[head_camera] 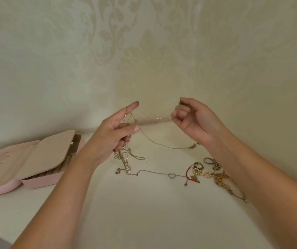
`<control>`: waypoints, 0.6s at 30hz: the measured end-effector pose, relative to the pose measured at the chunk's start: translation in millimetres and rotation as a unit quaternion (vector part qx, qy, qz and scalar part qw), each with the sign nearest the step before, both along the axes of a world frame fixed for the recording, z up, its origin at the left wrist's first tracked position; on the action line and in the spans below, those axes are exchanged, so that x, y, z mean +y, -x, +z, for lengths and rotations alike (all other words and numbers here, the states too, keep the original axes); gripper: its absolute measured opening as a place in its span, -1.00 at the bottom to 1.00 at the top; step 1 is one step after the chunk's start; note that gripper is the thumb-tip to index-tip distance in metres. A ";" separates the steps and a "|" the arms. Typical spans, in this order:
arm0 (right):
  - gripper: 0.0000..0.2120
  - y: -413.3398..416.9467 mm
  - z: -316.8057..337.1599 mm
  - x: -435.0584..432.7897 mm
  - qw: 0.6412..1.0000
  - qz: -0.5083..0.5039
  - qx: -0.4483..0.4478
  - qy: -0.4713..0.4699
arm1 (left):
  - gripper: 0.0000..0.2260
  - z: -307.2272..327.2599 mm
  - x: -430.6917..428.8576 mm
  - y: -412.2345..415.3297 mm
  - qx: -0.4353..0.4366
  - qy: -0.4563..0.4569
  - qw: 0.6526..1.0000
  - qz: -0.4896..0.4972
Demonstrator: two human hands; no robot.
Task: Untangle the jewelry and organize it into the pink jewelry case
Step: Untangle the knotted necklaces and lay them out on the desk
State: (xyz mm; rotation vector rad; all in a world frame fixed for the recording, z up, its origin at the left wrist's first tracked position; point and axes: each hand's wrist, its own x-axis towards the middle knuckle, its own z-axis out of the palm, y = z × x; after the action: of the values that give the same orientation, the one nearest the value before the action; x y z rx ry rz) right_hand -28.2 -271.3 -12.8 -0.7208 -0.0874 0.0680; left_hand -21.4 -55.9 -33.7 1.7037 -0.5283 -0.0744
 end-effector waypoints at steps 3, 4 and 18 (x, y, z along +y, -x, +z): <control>-0.74 -4.3 -2.5 -12.2 0.984 -0.034 0.000 0.173 | -0.46 -3.4 -1.6 -2.3 -0.010 -0.027 0.999 0.020; -0.75 -6.0 -4.2 -14.5 0.965 -0.060 -0.010 0.255 | -0.45 -5.7 -1.4 -4.3 -0.013 -0.048 0.998 0.033; -0.89 -13.3 -3.8 -47.2 0.548 -0.384 -0.121 0.734 | -0.20 -15.6 15.2 -17.4 -0.064 -0.216 0.967 0.116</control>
State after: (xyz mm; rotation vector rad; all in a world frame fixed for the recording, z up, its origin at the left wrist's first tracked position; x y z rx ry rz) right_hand -14.9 -318.5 -16.6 -2.4336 0.0631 -0.9516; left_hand -4.0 -40.7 -49.3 2.1973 -0.4216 0.0973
